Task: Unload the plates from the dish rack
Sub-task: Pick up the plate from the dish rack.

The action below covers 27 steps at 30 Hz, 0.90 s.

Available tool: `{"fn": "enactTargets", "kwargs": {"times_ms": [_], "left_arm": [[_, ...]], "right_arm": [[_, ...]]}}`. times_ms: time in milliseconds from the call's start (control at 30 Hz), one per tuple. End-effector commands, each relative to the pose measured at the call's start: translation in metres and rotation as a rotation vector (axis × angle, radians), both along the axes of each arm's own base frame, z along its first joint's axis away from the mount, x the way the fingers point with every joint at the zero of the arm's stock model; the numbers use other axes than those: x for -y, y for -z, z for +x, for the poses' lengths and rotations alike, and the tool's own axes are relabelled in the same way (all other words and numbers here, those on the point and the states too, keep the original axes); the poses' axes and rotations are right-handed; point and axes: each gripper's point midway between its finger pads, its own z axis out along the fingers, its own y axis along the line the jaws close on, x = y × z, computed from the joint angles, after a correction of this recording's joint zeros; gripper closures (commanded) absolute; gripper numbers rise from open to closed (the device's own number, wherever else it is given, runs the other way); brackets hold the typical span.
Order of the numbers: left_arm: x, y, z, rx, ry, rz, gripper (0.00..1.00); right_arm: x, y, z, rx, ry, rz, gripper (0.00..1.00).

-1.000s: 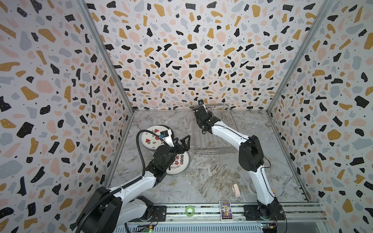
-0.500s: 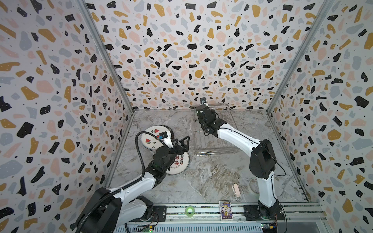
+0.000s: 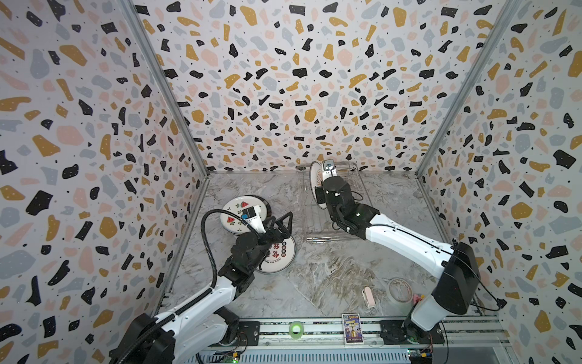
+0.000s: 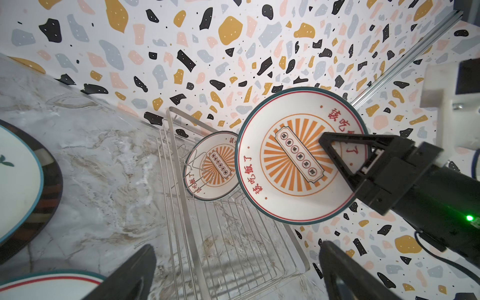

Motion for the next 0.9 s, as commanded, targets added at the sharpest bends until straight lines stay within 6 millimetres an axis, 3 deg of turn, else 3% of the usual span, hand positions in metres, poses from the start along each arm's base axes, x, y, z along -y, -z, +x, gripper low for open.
{"fn": "enactTargets", "kwargs": {"times_ms": [0,333,700,867], "left_arm": [[-0.004,-0.002,-0.008,0.015,0.0,0.013,0.0],[-0.002,-0.012,-0.023,0.089,0.053,-0.016,0.0],[0.039,-0.024,-0.034,0.175,0.232,-0.071,0.0],[0.042,-0.023,-0.037,0.185,0.245,-0.091,0.0]], "right_arm": [[-0.001,-0.033,-0.013,0.049,-0.12,0.153,0.93],[0.016,-0.015,-0.044,-0.031,-0.52,0.402,0.93],[0.022,0.003,-0.072,-0.131,-0.784,0.54,0.94],[0.021,-0.001,-0.088,-0.141,-0.902,0.599,0.93]]}}
